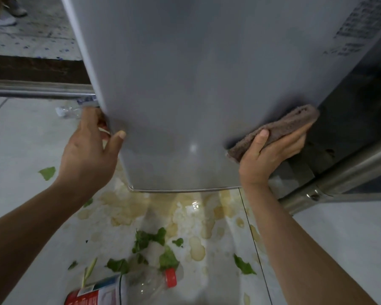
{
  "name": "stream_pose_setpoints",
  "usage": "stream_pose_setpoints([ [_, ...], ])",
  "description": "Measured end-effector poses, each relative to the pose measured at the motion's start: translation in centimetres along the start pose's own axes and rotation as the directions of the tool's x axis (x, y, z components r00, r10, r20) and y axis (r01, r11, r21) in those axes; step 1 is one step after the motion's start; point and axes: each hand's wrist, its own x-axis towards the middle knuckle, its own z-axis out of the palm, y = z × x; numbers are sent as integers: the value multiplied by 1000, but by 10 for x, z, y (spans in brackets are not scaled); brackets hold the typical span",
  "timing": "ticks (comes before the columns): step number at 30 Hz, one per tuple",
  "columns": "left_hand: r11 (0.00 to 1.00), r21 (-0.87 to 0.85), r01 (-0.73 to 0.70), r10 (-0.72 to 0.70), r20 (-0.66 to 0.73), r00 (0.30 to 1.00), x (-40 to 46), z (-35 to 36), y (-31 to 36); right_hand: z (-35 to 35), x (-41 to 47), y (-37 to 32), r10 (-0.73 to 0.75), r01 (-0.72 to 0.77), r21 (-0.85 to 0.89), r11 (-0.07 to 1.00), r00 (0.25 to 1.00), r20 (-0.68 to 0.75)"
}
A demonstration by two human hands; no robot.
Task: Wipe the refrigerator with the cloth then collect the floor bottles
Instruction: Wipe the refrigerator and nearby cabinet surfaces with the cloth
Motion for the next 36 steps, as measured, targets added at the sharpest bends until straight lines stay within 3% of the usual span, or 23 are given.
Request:
stream_pose_setpoints([
  [3, 999, -37, 5, -5, -8, 1000, -3, 1, 1, -3, -29, 21, 143, -142, -16, 990, 980, 141],
  [7, 1000, -23, 1, -2, -9, 1000, -1, 2, 0, -15, -57, 38, 308, -312, -48, 949, 880, 361],
  [14, 999, -31, 39, -38, 25, 999, 1, 0, -2, -33, -51, -1, 401, -336, -219, 916, 757, 516],
  [18, 995, -49, 89, -85, 71, 994, 5, -5, 3, -59, -55, -19, 295, -198, -229, 953, 779, 553],
  [21, 989, -71, 130, -122, 111, 986, -1, -7, 3, -80, -43, -29, 269, -209, -179, 961, 851, 450],
  [23, 981, -85, 175, -162, 145, 976, -11, -5, -2, -91, -30, -33, 140, -101, -132, 986, 933, 331],
  [26, 972, -39, 233, -222, 190, 956, -23, -1, -13, -95, -3, -32, -97, 139, -155, 978, 964, 247],
  [30, 980, -31, 196, -183, 238, 954, -26, 5, -18, -75, 19, -23, -377, 418, -133, 898, 890, 255],
  [33, 980, -62, 189, -171, 222, 960, -23, 12, -19, -60, 5, 6, -546, 624, -137, 769, 753, 366],
  [36, 981, -70, 181, -165, 186, 968, -22, 17, -21, -48, -4, 36, -664, 746, -106, 657, 640, 387],
])
